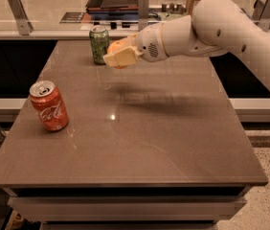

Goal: Move orange near coke can

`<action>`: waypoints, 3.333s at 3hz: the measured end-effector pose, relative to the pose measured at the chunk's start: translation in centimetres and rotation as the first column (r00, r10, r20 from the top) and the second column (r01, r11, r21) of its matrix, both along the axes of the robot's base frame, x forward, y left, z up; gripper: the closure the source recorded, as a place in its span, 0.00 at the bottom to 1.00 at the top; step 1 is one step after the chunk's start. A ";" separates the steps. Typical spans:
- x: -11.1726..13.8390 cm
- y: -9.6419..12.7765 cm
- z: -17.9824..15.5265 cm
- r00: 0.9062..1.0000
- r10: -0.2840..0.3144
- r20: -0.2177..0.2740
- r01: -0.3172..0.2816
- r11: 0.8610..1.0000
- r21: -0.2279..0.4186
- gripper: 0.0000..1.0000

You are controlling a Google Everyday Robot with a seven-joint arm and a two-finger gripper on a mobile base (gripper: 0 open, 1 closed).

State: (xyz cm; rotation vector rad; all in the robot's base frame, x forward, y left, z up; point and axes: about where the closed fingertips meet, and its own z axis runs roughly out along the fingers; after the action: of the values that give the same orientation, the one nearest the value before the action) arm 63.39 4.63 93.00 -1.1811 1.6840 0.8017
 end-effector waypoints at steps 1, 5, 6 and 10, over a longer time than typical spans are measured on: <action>-3.0 2.3 -0.3 0.997 0.074 -0.003 -0.074 0.997 -0.007 1.00; -11.2 6.3 -4.7 0.977 0.211 0.010 -0.212 0.977 0.027 1.00; -11.6 6.8 -6.6 0.979 0.204 0.029 -0.205 0.977 0.050 1.00; -12.0 8.4 -8.7 0.970 0.242 0.012 -0.242 0.969 0.044 0.59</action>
Offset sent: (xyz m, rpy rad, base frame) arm -0.0928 0.0587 -0.0172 -0.0172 0.0047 0.2627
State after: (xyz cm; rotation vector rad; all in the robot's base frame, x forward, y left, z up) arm 51.41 12.99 84.34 -1.3733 1.5256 0.9792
